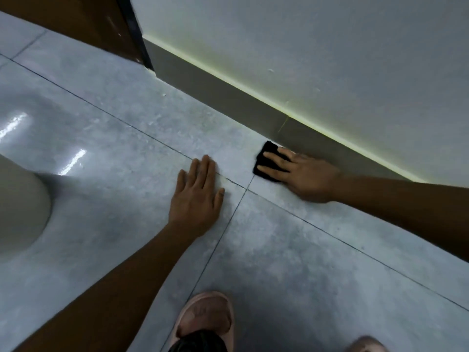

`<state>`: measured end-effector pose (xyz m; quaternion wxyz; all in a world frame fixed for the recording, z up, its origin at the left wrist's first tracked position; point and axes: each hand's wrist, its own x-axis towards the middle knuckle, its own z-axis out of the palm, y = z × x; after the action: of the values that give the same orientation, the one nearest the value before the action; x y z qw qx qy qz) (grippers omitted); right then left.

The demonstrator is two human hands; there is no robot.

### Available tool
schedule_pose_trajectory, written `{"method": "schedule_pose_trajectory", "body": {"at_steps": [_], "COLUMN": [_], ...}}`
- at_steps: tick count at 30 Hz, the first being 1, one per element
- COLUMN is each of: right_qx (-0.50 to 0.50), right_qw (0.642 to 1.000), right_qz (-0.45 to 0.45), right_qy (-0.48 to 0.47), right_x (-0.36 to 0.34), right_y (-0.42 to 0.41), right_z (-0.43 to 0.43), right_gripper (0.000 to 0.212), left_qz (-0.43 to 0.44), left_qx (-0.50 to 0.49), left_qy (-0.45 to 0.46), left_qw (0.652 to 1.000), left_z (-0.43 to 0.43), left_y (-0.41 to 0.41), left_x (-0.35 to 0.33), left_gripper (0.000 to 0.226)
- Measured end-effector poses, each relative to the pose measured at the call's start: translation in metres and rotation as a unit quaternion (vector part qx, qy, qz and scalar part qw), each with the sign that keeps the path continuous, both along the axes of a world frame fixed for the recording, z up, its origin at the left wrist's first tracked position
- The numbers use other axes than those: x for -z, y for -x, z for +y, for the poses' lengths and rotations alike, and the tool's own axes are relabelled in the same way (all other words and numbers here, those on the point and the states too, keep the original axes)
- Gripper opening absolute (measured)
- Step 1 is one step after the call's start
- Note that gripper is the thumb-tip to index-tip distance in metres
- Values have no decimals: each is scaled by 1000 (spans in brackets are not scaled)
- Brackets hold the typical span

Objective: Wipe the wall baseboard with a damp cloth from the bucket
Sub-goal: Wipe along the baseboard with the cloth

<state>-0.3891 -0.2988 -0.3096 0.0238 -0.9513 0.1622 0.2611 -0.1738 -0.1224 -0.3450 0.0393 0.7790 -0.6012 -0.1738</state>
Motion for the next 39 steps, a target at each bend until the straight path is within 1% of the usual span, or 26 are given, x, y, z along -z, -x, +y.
{"method": "schedule_pose_trajectory", "body": {"at_steps": [2, 4, 6, 9, 11, 13, 16, 18, 21, 24, 26, 28, 30, 33, 34, 35, 36, 39], "right_qx": [19, -22, -18, 67, 151, 226, 275, 285, 261, 245, 272, 334, 418, 541, 561, 562, 542, 437], "right_qw": [1000, 998, 996, 992, 983, 968, 954, 948, 954, 959, 952, 934, 901, 833, 819, 817, 830, 883], "right_qz": [-11, -58, -88, -97, -104, -105, -119, -137, -150, -146, -140, -128, -112, -103, -105, -113, -126, -166], "right_qy": [-8, -8, -27, -44, -32, -25, -23, -15, -10, 2, 11, 19, 26, 51, 59, 59, 53, 37], "right_x": [2, 2, 2, 5, 3, 3, 6, 11, 14, 16, 15, 12, 9, 12, 14, 15, 17, 21], "right_y": [-7, 1, 22, 65, 84, 86, 67, 58, 69, 109, 146, 184, 211, 205, 192, 176, 158, 123], "right_z": [17, 36, 54, 77, 75, 61, 60, 72, 97, 120, 130, 135, 135, 125, 121, 118, 116, 126], "right_gripper": [72, 70, 68, 72, 72, 67, 64, 65, 63, 61, 63, 63, 62, 63, 62, 61, 60, 55], "left_qz": [-7, 0, 10, 17, 11, -5, -3, 6, 7, 14, 17, 12, 9, 13, 12, 11, 11, 8], "left_qx": [-6, -10, -3, 42, 57, 53, 52, 79, 116, 124, 122, 118, 116, 137, 149, 160, 169, 190], "left_qy": [-5, -18, -20, -27, -36, -22, 4, 9, 10, 14, 13, 12, 17, 24, 24, 24, 26, 31], "left_qw": [1000, 1000, 1000, 999, 998, 998, 999, 997, 993, 992, 992, 993, 993, 990, 988, 987, 985, 981], "left_z": [0, -4, -8, -16, -17, -14, -10, -13, -19, -22, -21, -20, -19, -21, -22, -23, -24, -26], "left_y": [6, 15, 22, 24, 25, 30, 50, 67, 85, 97, 101, 104, 107, 121, 129, 138, 144, 163], "left_x": [-3, -7, -11, -13, -11, -8, -5, -3, -1, 2, 2, 0, -4, -6, -5, -4, -3, 1], "left_gripper": [70, 70, 70, 73, 72, 71, 72, 71, 72, 71, 72, 73, 73, 71, 72, 71, 71, 70]}}
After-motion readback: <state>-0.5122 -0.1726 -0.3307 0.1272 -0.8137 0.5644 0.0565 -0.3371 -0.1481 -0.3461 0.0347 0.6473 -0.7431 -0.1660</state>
